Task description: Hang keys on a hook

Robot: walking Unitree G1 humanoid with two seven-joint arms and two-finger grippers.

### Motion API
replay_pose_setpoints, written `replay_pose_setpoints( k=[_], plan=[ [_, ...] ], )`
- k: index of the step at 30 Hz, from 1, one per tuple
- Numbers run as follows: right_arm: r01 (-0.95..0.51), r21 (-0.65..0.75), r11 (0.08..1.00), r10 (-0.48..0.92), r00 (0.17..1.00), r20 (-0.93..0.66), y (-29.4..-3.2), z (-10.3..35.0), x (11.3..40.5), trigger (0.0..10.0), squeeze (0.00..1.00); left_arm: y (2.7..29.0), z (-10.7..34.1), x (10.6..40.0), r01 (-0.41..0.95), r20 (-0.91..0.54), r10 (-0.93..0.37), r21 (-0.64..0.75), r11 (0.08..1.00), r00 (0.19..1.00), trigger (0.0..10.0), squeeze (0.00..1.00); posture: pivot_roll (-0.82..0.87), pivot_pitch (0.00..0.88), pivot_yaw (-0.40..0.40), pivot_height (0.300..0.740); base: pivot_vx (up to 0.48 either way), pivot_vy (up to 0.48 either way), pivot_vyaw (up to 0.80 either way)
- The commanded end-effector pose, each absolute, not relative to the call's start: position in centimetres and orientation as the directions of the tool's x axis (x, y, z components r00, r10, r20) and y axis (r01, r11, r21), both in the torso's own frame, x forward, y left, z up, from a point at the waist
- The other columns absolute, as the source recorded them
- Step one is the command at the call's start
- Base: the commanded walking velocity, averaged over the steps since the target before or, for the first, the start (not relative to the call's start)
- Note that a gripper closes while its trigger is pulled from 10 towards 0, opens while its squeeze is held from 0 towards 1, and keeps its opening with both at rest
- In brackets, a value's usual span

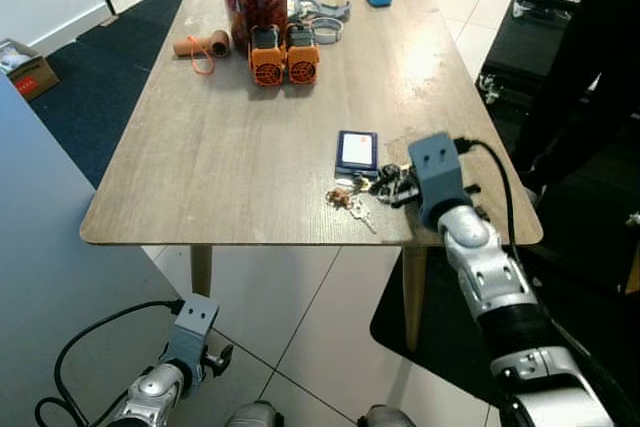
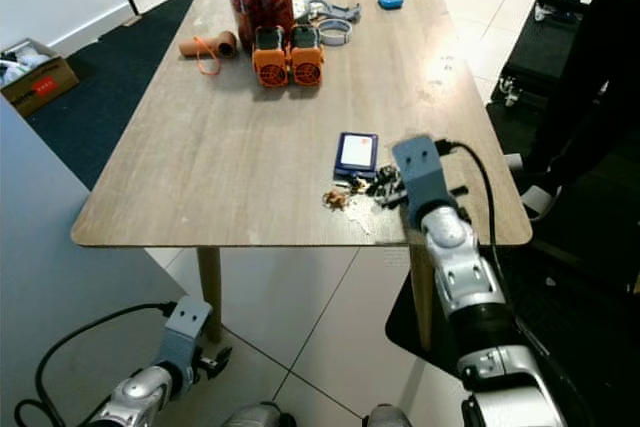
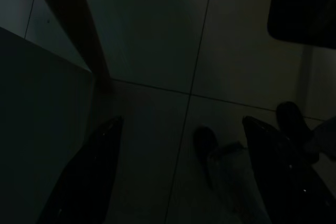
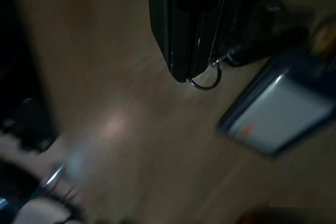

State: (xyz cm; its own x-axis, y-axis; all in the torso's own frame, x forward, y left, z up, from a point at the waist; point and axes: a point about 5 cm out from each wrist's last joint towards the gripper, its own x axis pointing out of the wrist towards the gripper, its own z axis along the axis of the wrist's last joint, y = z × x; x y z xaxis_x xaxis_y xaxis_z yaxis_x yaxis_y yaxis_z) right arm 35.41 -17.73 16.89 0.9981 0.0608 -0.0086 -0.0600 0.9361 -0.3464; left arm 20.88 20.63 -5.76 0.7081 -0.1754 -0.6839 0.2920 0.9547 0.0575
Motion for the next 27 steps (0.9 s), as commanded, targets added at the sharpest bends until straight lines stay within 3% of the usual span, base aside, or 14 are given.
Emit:
replay_pose_setpoints(
  k=[1, 7, 16, 20, 27],
  plan=[
    [0.019, -0.345, 0.939, 0.009, 0.997, 0.079, -18.8, 18.7, 35.6, 10.0, 0.00, 21.6, -6.0, 20.3, 0.298, -0.709, -0.153, 0.084, 0.951, 0.689, 10.0, 0.00, 0.07, 0.123, 0.021, 0.740, 0.000, 0.000, 0.00],
    [0.072, -0.440, 0.895, -0.019, 0.992, 0.125, -20.3, 20.2, 35.9, 10.0, 0.00, 21.5, -6.0, 20.3, 0.309, -0.711, -0.158, 0.088, 0.947, 0.685, 10.0, 0.00, 0.07, 0.121, 0.021, 0.740, 0.000, 0.000, 0.00],
    [0.066, -0.468, 0.881, -0.011, 0.993, 0.118, -20.7, 20.4, 35.9, 10.0, 0.00, 21.4, -6.2, 20.1, 0.323, -0.722, -0.161, 0.092, 0.942, 0.673, 10.0, 0.00, 0.06, 0.119, 0.020, 0.740, 0.000, 0.000, 0.00],
    [0.037, -0.560, 0.827, -0.030, 0.999, 0.022, -22.0, 18.8, 35.8, 10.0, 0.00, 21.3, -6.3, 20.0, 0.335, -0.729, -0.159, 0.101, 0.937, 0.666, 10.0, 0.00, 0.06, 0.108, 0.016, 0.740, 0.000, 0.000, 0.00],
    [0.148, -0.682, 0.716, -0.139, 0.988, 0.068, -24.3, 18.9, 35.2, 10.0, 0.00, 21.3, -6.4, 19.8, 0.343, -0.733, -0.155, 0.112, 0.933, 0.662, 10.0, 0.00, 0.06, 0.102, 0.013, 0.740, 0.000, 0.000, 0.00]
  ],
)
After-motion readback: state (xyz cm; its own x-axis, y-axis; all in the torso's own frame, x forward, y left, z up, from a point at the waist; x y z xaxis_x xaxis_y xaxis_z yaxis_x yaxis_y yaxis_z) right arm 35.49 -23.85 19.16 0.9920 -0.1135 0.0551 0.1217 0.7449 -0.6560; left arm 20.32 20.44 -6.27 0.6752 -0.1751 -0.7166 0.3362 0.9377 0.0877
